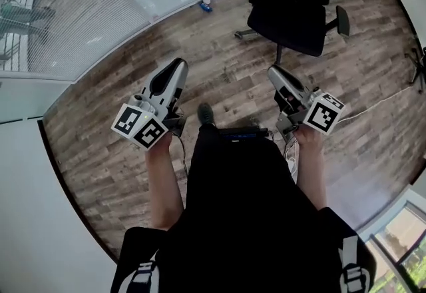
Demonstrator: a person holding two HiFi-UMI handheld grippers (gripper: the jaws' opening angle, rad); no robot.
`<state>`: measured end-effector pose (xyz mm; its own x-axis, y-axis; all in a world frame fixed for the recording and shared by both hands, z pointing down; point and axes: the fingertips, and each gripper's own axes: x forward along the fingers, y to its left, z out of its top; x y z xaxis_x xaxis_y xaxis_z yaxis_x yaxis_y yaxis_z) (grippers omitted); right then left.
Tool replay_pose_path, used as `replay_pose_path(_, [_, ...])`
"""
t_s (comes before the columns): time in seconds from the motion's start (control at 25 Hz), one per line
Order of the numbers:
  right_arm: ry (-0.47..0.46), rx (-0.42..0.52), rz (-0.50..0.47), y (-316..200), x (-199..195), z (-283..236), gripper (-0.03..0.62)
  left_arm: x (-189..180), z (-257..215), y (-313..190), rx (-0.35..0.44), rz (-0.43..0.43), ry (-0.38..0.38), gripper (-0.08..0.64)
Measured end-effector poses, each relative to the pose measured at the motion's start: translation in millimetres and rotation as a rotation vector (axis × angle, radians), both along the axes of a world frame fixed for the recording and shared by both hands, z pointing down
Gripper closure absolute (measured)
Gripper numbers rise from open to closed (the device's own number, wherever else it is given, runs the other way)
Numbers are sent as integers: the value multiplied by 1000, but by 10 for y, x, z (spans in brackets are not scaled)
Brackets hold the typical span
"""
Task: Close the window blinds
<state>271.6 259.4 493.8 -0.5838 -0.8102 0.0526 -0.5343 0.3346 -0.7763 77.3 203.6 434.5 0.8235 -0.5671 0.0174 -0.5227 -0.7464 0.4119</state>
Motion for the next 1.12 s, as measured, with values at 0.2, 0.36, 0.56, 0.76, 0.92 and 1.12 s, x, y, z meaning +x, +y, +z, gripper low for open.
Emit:
replay_pose_path(0.2, [13,29,-43,156,117,-41,532,-120,75,351,-26,-80,-11,514])
replay_pose_path(0.36, [32,51,-11,181,88,-137,532,-297,7,355,-2,-92,28,514])
replay_pose_path(0.56, [57,50,2,341,-268,-245,532,-579,-2,312,5,-67,96,514])
replay_pose_path(0.76, [118,-19,34,583,-343,-158,532,-522,196,242,-42,-9,165,514])
replay_pose_path(0.92, [177,-91,36,670,-255,-89,532,-408,315,200,-48,4,199,514])
replay_pose_path(1.12, [184,-55,-22,590,-392,-223,532,-416,255,335,-49,-22,188,514])
